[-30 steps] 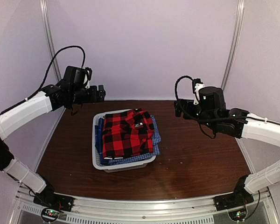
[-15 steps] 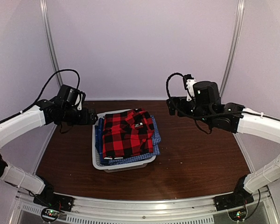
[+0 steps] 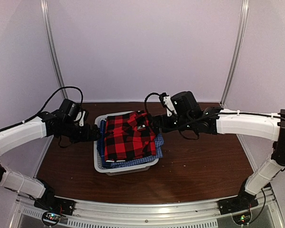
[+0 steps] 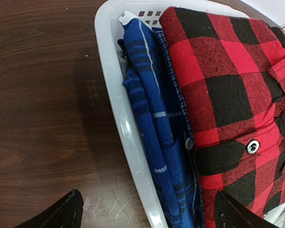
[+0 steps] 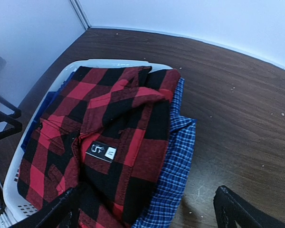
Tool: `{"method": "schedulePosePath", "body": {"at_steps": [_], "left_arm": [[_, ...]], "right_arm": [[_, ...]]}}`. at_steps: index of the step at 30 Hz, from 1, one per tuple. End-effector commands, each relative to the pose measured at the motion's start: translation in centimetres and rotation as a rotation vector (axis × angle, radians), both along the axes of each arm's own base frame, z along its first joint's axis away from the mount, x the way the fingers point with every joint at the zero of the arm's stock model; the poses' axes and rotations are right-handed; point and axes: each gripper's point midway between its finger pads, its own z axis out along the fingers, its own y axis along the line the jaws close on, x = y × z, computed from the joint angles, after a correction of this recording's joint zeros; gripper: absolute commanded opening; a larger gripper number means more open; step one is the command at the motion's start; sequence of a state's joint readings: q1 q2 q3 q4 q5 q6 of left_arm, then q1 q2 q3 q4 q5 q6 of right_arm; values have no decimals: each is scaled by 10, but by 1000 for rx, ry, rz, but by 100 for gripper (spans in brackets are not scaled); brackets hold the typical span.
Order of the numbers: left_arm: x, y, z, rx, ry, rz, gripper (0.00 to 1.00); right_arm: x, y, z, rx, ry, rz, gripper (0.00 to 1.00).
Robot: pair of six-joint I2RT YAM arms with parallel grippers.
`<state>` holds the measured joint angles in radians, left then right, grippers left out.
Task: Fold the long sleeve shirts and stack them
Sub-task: Pick up the square-folded shirt from the center of the board.
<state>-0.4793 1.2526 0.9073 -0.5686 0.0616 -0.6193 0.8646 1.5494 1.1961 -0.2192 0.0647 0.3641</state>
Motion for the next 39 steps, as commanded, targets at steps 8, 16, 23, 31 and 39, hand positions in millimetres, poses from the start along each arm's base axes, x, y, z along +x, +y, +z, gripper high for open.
{"method": "schedulePosePath", "body": {"at_steps": [8, 16, 23, 31, 39], "left_arm": [[7, -9, 5, -58, -22, -7, 98], [7, -10, 12, -77, -34, -3, 98], [8, -12, 11, -83, -31, -8, 98], [11, -14, 17, -88, -45, -9, 98], [15, -16, 29, -99, -73, -14, 98]], "right_arm": [[-20, 56, -12, 74, 120, 129, 81], [-24, 68, -40, 30, 182, 137, 72], [-24, 78, -56, -170, 120, 83, 86], [-13, 78, -84, -458, 36, -27, 80], [-6, 90, -28, -333, -39, -45, 27]]}}
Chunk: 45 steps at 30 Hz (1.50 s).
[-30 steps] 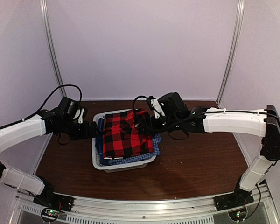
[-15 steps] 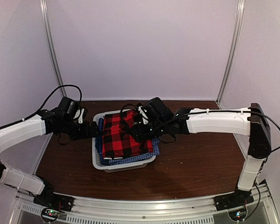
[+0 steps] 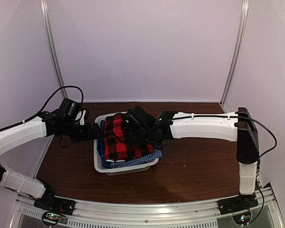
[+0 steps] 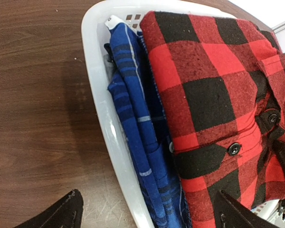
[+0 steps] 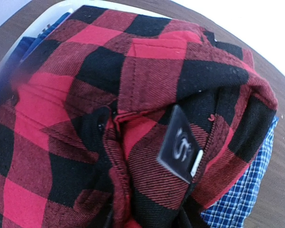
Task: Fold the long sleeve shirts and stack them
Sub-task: Pick up the square-folded shirt from the center of the board, then move the bin to the center of the board.
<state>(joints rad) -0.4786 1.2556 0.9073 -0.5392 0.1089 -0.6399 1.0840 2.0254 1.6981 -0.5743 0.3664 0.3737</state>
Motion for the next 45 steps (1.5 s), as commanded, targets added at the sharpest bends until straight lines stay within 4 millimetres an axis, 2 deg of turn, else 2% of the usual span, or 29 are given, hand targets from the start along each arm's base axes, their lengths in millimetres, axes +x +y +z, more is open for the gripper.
{"method": "schedulePosePath", "body": {"at_steps": [1, 4, 5, 10, 13, 16, 21, 24, 28, 32, 36, 40, 45], "left_arm": [[13, -7, 26, -47, -77, -1, 98], [15, -9, 34, -53, -90, -11, 98], [15, -10, 37, -57, -95, -16, 98], [18, -20, 53, -76, -129, -41, 98], [20, -29, 61, -92, -138, -57, 98], [25, -43, 68, -120, -152, -85, 98], [38, -77, 69, -173, -142, -117, 98], [49, -90, 55, -192, -106, -85, 98], [63, -94, 31, -195, -56, -9, 97], [71, -86, 1, -156, -1, 89, 97], [66, -71, -32, -99, 77, 186, 97], [61, -31, -54, 66, 115, 325, 97], [53, 31, -65, 240, 133, 434, 98]], "right_arm": [[4, -2, 48, 69, -76, -19, 17], [5, -2, 76, 154, -105, -10, 1], [5, -2, 85, 183, -112, -7, 0], [11, -15, 135, 314, -170, -36, 0], [18, -33, 161, 373, -215, -71, 0], [28, -60, 180, 377, -271, -139, 0], [49, -112, 191, 357, -318, -248, 0], [53, -136, 193, 350, -333, -292, 0], [54, -164, 193, 356, -337, -335, 0], [53, -179, 184, 349, -327, -355, 0], [51, -185, 178, 343, -318, -358, 0], [48, -188, 177, 352, -317, -357, 0], [48, -191, 172, 351, -313, -358, 0]]}}
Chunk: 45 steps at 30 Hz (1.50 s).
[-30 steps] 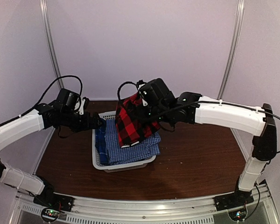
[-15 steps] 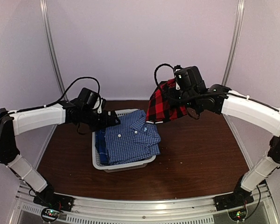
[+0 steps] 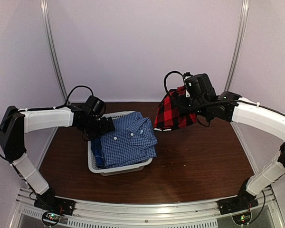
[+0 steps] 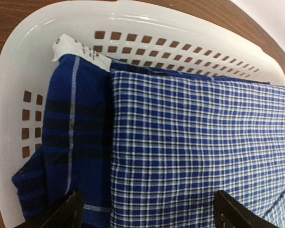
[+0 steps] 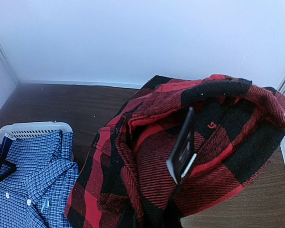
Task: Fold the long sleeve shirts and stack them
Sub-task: Move the bin to the center of the board.
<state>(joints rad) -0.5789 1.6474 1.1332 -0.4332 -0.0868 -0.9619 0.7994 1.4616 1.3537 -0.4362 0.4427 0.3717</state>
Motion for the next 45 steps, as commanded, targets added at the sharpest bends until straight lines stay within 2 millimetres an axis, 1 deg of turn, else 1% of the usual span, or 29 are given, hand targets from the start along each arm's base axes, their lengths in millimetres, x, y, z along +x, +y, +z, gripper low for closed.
{"method": "schedulePosePath", "body": {"at_steps": [1, 5, 9, 10, 11, 12, 13, 15, 17, 20, 22, 23, 25, 27, 29, 32, 34, 35, 37, 38, 39, 41, 43, 45], "left_arm": [[-18, 88, -25, 252, 89, 164, 98], [-26, 137, -28, 311, 105, 193, 98], [-30, 194, -20, 370, 111, 252, 98], [-28, 203, -14, 376, 99, 258, 98], [-26, 207, -7, 379, 82, 251, 98], [-21, 207, 2, 384, 60, 234, 98], [-15, 202, 11, 371, 39, 202, 98], [-3, 184, 33, 325, -21, 136, 97], [9, 159, 64, 317, -101, 76, 97], [19, 111, 98, 301, -179, 6, 97], [24, 75, 113, 274, -219, -43, 97], [27, 56, 117, 256, -233, -70, 97], [32, 19, 118, 218, -246, -124, 97], [38, -21, 113, 177, -255, -179, 97], [45, -54, 109, 149, -256, -213, 97], [61, -89, 106, 128, -272, -228, 98], [68, -103, 92, 103, -255, -234, 97], [71, -107, 84, 102, -245, -229, 98], [76, -109, 59, 120, -206, -209, 98], [77, -108, 52, 128, -196, -198, 98], [77, -106, 41, 146, -179, -188, 98], [75, -100, 24, 171, -151, -170, 98], [71, -92, 12, 195, -128, -150, 98], [65, -85, 4, 213, -112, -138, 98]], "right_arm": [[0, -7, 26, 80, -69, -18, 0], [-1, -8, 21, 80, -61, -15, 0], [-1, -11, 17, 74, -54, -17, 0], [-2, -12, 16, 73, -53, -18, 0], [-2, -13, 16, 71, -52, -18, 0], [-3, -13, 16, 71, -52, -16, 0], [-3, -14, 16, 70, -52, -16, 0], [-3, -14, 18, 68, -54, -13, 0], [-3, -16, 20, 64, -58, -15, 0], [-4, -18, 22, 60, -60, -18, 0], [-4, -20, 23, 57, -62, -19, 0], [-4, -22, 23, 54, -63, -22, 0], [-5, -24, 25, 53, -66, -26, 0], [-6, -26, 25, 52, -67, -31, 0], [-6, -28, 25, 47, -66, -37, 0], [-5, -34, 23, 40, -65, -52, 0], [-4, -36, 21, 29, -59, -60, 0], [-4, -37, 21, 22, -58, -65, 0], [-3, -40, 21, 16, -59, -75, 0], [-4, -41, 20, 12, -59, -79, 0], [-4, -42, 20, 11, -60, -81, 0], [-4, -44, 20, 9, -61, -84, 0], [-5, -44, 19, 5, -60, -84, 0], [-5, -45, 18, 3, -60, -83, 0]]}}
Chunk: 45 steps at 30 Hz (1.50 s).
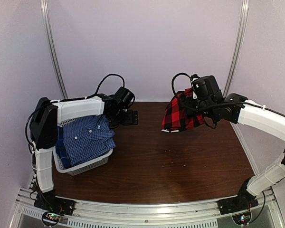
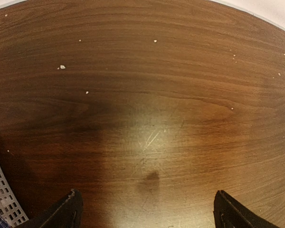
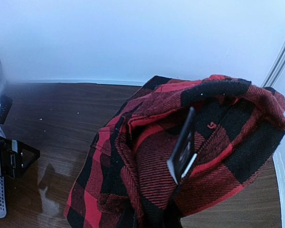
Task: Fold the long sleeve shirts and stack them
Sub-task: Move the bin to the center of the board.
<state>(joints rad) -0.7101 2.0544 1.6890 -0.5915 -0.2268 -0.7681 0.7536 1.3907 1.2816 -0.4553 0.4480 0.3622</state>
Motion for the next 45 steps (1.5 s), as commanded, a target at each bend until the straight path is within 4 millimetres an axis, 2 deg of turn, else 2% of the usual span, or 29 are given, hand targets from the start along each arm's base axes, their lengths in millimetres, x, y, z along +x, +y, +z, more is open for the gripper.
{"method": "schedulePosePath", "body": {"at_steps": [1, 5, 17, 27, 30, 33, 36, 41, 45], "left_arm": [[-1, 16, -9, 14, -9, 74, 98], [-16, 34, -20, 54, 14, 87, 98], [-53, 105, -20, 106, 42, 156, 98], [-76, 157, -20, 127, 66, 218, 98], [-81, 166, -21, 125, 72, 217, 98], [-81, 157, -16, 95, 65, 171, 98], [-77, 139, -7, 41, 43, 104, 98], [-69, 87, 24, 0, -34, -56, 98], [-65, 50, 46, -45, -91, -157, 98]], "right_arm": [[0, -13, 23, 26, -71, -36, 0], [1, -10, 21, 31, -68, -26, 0], [3, -1, 4, 32, -38, -3, 0], [4, 3, -8, 32, -14, 6, 0], [4, 2, -10, 30, -8, 4, 0], [3, -1, -13, 16, -2, -5, 0], [1, -5, -14, 4, 3, -15, 0], [-6, -16, -19, -12, 25, -39, 0], [-21, -42, -22, -50, 58, -91, 0]]}}
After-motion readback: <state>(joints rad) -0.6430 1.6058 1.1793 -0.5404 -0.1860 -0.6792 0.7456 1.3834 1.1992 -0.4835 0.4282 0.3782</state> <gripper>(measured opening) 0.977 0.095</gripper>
